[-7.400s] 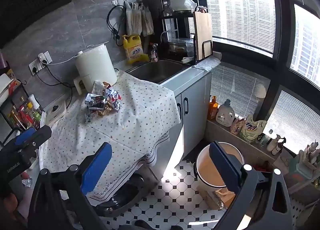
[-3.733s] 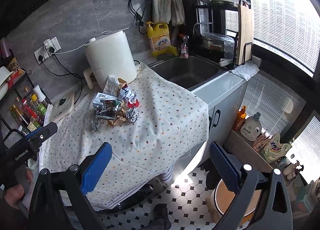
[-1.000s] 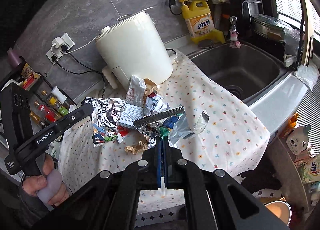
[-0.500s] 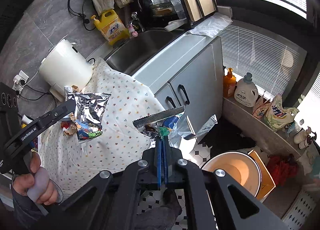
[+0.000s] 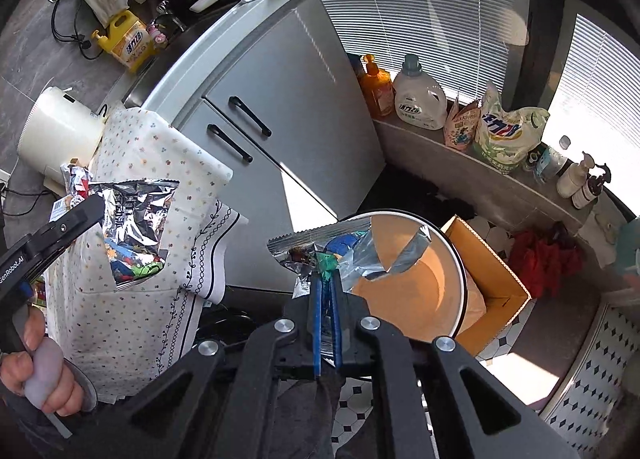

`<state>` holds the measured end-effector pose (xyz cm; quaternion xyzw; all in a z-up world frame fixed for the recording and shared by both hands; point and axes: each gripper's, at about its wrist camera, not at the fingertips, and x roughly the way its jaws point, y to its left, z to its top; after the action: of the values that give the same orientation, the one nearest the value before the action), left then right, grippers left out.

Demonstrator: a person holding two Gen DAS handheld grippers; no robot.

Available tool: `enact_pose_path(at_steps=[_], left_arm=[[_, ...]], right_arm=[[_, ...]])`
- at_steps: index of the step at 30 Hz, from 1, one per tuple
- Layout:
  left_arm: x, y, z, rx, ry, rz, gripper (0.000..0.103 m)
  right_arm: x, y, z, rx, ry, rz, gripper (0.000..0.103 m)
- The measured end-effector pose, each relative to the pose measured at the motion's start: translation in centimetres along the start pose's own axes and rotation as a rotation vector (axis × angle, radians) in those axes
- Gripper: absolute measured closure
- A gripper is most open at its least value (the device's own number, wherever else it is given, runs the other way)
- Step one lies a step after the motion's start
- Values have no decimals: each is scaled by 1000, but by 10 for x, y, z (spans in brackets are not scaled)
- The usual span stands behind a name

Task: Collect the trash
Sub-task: 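Carry both held wrappers down over the white bucket bin, then open the right tool while the left tool opens, dropping wrappers into the bin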

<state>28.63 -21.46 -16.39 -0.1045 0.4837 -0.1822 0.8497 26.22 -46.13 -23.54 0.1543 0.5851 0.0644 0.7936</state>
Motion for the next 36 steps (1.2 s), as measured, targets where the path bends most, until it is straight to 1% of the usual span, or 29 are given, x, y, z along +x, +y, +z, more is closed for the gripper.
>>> enact_pose_path(at_steps=[1, 3, 8, 15, 17, 18, 20, 21, 22, 23, 24, 25, 27, 30, 32, 34, 36], left_arm=[[6, -1, -5, -6, 11, -3, 99], [19, -5, -13, -14, 32, -4, 99], [48, -13, -28, -36, 83, -10, 99], [83, -38, -42, -19, 142, -48, 99], [92, -47, -45, -12, 162, -66, 99], [95, -50, -46, -14, 169, -72, 99], [101, -55, -48, -17, 192, -90, 91], [103, -57, -47, -19, 196, -91, 77], [102, -58, -47, -23, 193, -90, 60], [100, -59, -45, -26, 182, -91, 52], [97, -59, -43, -25, 171, -92, 41], [93, -59, -40, -20, 163, -87, 36], [85, -56, -34, -12, 150, -71, 36], [68, -45, -23, -26, 118, -54, 35], [54, -35, -15, -33, 88, -37, 31], [38, -24, -8, -37, 53, -16, 23], [23, -13, 0, -42, 21, 11, 18]], right_arm=[[7, -8, -2, 7, 17, -6, 74], [13, -22, -7, 22, 17, 11, 48], [9, -42, -13, 16, 29, -14, 48], [-23, -68, -17, 29, 0, -50, 48], [-33, -74, -18, 37, -16, -55, 47], [-38, -77, -18, 42, -25, -58, 44], [-47, -80, -17, 49, -41, -62, 38], [-51, -82, -17, 54, -50, -64, 36], [-54, -82, -17, 60, -57, -64, 32], [-57, -83, -17, 65, -66, -65, 26], [-60, -83, -17, 69, -76, -65, 24], [-62, -83, -16, 71, -84, -64, 21], [-64, -79, -13, 71, -95, -60, 19], [-66, -67, -7, 58, -107, -54, 19], [-66, -55, -1, 45, -116, -44, 17], [-66, -39, 4, 23, -127, -31, 16], [-67, -23, 11, -2, -139, -21, 14]])
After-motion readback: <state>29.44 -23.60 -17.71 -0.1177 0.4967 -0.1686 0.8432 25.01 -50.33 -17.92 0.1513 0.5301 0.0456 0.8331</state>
